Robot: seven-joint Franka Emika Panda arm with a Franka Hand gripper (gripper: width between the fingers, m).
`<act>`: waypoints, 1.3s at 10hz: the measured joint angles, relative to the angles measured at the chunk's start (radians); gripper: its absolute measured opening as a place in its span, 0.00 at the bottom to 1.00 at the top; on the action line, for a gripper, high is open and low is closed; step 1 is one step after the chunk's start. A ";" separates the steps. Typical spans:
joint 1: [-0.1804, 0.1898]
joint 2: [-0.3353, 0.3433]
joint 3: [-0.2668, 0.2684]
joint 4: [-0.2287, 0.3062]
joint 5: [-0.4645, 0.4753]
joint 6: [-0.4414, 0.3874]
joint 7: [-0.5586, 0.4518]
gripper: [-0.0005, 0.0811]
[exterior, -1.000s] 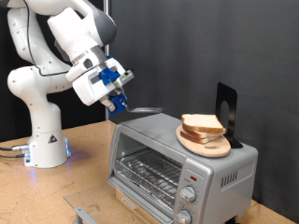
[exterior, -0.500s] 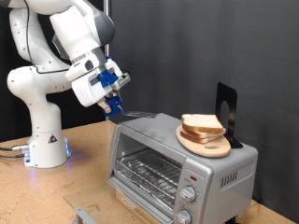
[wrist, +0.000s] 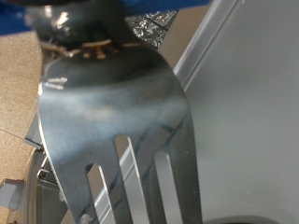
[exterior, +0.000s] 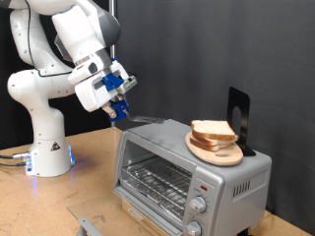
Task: Make a piece of toast with the oven
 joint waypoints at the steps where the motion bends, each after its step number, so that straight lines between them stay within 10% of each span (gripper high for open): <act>1: 0.000 0.001 0.000 -0.001 0.000 0.000 0.000 0.42; 13: -0.008 0.155 0.073 0.179 -0.030 -0.038 0.065 0.42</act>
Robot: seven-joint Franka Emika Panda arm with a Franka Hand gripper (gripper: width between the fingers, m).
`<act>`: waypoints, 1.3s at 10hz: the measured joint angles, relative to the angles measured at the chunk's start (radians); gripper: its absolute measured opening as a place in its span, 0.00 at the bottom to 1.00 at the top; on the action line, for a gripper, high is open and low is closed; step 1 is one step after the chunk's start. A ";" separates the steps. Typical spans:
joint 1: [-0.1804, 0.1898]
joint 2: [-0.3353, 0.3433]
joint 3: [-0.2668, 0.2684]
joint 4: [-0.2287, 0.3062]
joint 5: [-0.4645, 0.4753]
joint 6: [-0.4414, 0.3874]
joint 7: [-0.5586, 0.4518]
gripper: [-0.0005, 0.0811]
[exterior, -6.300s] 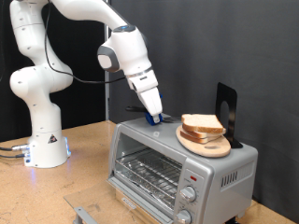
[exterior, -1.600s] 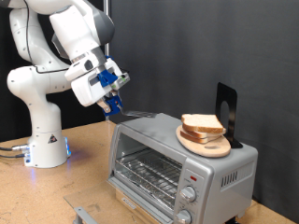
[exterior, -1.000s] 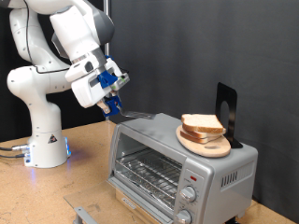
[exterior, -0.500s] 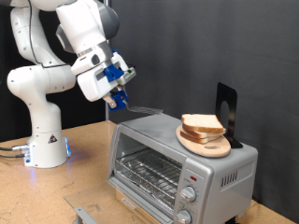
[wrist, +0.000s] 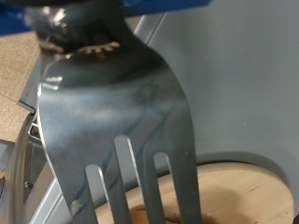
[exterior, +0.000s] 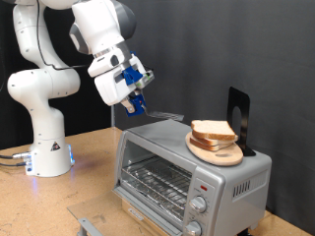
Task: Make a piece of toast with the oven
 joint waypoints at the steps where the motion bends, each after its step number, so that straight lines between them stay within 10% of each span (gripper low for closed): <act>1: -0.001 0.013 0.004 0.006 -0.003 0.006 0.002 0.42; 13: 0.001 0.108 0.036 0.031 -0.006 0.072 0.012 0.42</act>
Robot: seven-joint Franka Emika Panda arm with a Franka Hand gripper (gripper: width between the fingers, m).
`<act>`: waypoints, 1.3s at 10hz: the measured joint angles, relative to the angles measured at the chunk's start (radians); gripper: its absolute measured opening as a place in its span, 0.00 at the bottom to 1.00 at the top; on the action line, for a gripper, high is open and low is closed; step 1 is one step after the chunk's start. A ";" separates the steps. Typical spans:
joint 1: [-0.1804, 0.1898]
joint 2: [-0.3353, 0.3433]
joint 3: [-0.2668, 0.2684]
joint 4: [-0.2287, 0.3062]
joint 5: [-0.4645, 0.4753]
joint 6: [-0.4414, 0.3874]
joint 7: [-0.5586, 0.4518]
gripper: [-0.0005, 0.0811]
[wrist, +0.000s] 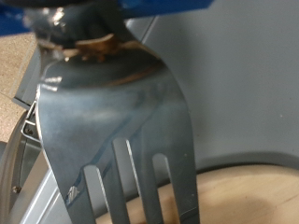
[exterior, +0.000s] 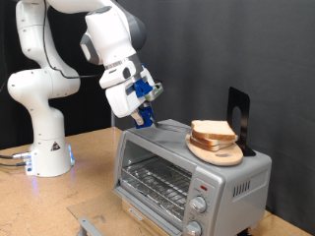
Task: Make a piece of toast with the oven
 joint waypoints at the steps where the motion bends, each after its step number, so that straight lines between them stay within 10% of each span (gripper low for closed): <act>1: 0.000 0.000 0.000 0.004 0.005 0.000 -0.001 0.42; 13: -0.004 0.012 0.005 0.062 -0.014 -0.082 0.021 0.42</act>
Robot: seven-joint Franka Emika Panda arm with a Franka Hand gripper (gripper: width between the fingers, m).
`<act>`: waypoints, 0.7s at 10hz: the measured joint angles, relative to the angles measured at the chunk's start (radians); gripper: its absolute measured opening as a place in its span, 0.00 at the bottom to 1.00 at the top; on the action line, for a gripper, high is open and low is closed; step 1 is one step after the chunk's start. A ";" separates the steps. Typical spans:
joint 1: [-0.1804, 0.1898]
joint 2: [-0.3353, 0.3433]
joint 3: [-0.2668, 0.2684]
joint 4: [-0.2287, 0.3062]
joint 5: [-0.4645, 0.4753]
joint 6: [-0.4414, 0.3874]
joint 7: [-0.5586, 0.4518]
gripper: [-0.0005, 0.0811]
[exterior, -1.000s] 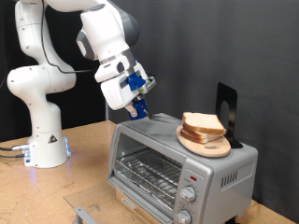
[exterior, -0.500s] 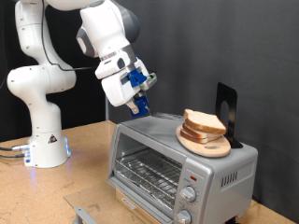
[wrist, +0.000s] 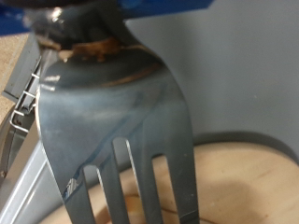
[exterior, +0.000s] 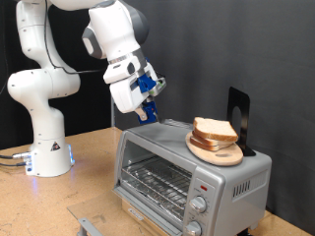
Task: Make a piece of toast with the oven
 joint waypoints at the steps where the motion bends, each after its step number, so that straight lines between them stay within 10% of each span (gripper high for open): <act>1: 0.000 0.000 0.003 0.007 0.000 0.000 0.007 0.42; 7: -0.001 0.028 0.012 0.022 -0.047 -0.002 0.059 0.42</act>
